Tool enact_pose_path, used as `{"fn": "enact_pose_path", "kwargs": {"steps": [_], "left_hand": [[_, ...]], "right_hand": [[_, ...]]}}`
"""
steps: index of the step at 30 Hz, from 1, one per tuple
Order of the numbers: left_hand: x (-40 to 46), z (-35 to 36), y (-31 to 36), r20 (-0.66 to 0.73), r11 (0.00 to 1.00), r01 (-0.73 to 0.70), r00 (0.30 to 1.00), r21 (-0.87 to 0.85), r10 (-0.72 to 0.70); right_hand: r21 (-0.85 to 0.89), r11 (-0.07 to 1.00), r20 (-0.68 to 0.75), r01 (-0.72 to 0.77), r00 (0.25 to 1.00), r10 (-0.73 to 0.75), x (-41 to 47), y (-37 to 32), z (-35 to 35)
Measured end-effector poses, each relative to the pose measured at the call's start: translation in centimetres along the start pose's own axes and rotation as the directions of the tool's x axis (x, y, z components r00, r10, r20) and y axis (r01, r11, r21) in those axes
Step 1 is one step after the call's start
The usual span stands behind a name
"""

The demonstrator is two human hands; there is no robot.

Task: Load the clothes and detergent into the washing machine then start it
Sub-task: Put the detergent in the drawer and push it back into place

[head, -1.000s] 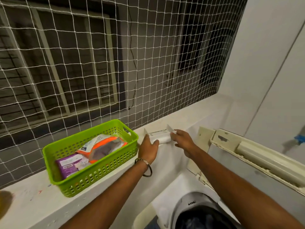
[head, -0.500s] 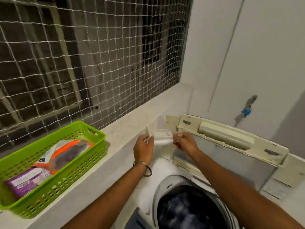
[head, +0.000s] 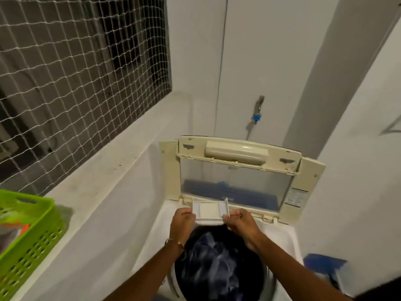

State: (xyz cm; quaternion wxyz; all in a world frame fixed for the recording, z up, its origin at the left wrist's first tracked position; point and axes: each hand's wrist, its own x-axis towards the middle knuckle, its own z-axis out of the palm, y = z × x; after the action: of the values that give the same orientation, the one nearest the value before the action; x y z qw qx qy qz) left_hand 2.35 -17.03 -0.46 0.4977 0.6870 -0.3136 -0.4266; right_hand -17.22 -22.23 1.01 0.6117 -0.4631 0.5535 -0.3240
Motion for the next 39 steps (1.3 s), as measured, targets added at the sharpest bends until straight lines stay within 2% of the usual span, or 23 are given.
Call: {"fn": "enact_pose_path", "kwargs": {"steps": [7,14,19,27,39], "left_hand": [[2.2,2.6,-3.8,0.227,0.986,-0.074,0.973,0.152,0.038],[5.1,4.1,-6.8,0.258,0.982,0.020,0.964,0.189,-0.070],[6.6,4.7,-8.1,0.273,0.974,0.037,0.957,0.222,-0.098],[7.8,5.9,-8.7,0.266,0.974,0.062,0.957,0.219,-0.120],[8.3,6.7,-8.2,0.216,0.971,0.208,0.949,0.121,-0.230]], "right_hand": [[0.070,0.992,-0.111,-0.101,0.988,0.108,1.6,5.5,-1.7],[-0.003,0.984,-0.142,-0.176,0.975,0.173,3.6,8.9,-1.5],[-0.002,0.978,-0.159,-0.208,0.966,0.205,5.1,10.7,-1.3],[0.072,0.970,-0.153,-0.230,0.959,0.239,6.1,10.0,-1.8],[0.116,0.973,-0.168,-0.202,0.961,0.220,5.5,8.8,-1.6]]}}
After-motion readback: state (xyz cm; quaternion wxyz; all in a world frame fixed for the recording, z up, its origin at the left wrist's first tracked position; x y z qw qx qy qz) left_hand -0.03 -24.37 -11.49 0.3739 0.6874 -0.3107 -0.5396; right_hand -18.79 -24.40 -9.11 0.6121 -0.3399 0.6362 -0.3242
